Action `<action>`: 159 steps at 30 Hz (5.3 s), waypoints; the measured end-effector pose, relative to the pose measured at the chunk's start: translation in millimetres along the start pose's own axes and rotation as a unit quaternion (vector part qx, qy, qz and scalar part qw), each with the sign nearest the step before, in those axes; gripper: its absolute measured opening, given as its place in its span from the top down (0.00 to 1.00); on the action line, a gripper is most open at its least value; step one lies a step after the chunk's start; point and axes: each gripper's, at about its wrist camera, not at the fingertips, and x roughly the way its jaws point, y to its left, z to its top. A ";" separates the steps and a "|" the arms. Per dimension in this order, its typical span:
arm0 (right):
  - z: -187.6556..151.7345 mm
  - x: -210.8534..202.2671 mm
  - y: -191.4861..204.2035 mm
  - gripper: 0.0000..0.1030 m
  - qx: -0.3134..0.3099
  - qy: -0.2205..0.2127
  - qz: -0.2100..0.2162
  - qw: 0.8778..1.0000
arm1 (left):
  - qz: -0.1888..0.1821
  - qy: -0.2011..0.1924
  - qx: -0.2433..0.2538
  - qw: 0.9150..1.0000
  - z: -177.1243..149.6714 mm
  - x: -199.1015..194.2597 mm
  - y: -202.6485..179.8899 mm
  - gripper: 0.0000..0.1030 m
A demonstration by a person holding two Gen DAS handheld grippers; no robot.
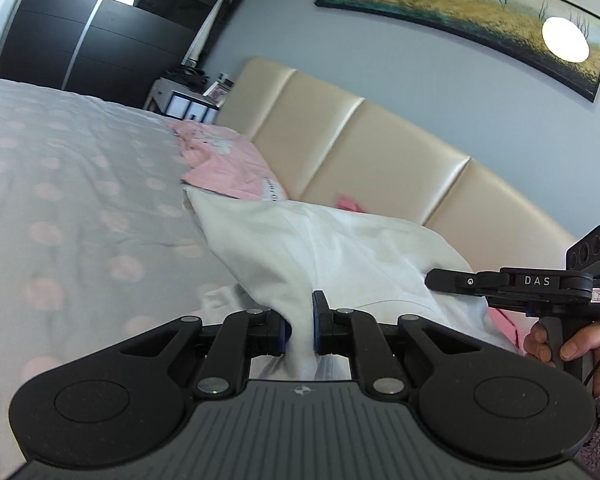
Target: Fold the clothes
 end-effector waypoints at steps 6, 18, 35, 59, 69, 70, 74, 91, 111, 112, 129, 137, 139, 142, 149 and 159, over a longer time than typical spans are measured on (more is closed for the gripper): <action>39.9 7.9 -59.9 0.89 0.004 -0.016 -0.025 1.000 | -0.008 0.008 0.017 1.000 21.3 75.7 -45.1 0.91; 52.7 70.1 -166.5 0.89 0.025 -0.012 -0.021 0.999 | 0.039 0.002 0.022 0.999 -2.3 171.4 -57.9 0.91; 9.9 93.4 -231.3 0.75 0.103 -0.018 -0.105 0.989 | 0.062 0.058 0.066 0.994 -33.0 177.9 -31.5 0.78; 23.7 -33.5 -16.4 0.45 -0.005 -0.085 -0.069 0.994 | 0.118 0.009 0.160 0.980 19.0 -44.8 -17.3 0.50; -6.6 -23.1 112.3 0.39 -0.094 -0.096 0.009 0.991 | 0.134 -0.031 0.196 0.971 32.2 -139.5 -9.4 0.34; -13.0 -22.0 122.3 0.36 -0.096 -0.096 0.018 0.991 | 0.138 -0.037 0.197 0.970 31.4 -147.1 -8.4 0.31; -47.2 -17.6 158.0 0.23 -0.085 -0.105 0.051 0.990 | 0.163 -0.067 0.199 0.964 20.5 -173.6 1.1 0.28; -229.9 52.2 276.4 0.05 -0.130 -0.077 -0.028 0.988 | 0.323 -0.135 0.159 0.923 -67.9 -222.7 65.3 0.27; -302.9 142.9 294.3 0.02 -0.163 -0.049 -0.116 0.978 | 0.407 -0.052 0.095 0.907 -135.1 -182.8 155.2 0.26; -303.4 146.4 293.3 0.02 -0.162 -0.043 -0.120 0.979 | 0.410 -0.043 0.094 0.906 -137.2 -178.0 158.6 0.26; -308.4 169.7 287.8 0.02 -0.147 -0.008 -0.141 0.979 | 0.421 0.012 0.043 0.906 -145.2 -160.1 180.5 0.26; -308.8 164.8 288.2 0.02 -0.148 -0.016 -0.139 0.979 | 0.419 0.005 0.046 0.907 -143.6 -163.6 176.9 0.26; -308.7 163.7 289.1 0.02 -0.149 -0.018 -0.139 0.979 | 0.419 0.002 0.049 0.907 -143.3 -164.1 175.4 0.26; -309.3 162.6 289.8 0.02 -0.149 -0.019 -0.139 0.979 | 0.421 0.001 0.051 0.906 -143.0 -164.2 173.6 0.26; -310.1 159.9 291.0 0.02 -0.150 -0.022 -0.139 0.979 | 0.421 0.001 0.052 0.906 -142.7 -165.3 172.3 0.26; -309.0 158.4 291.0 0.02 -0.149 -0.021 -0.139 0.979 | 0.421 0.001 0.054 0.905 -142.3 -165.2 171.8 0.26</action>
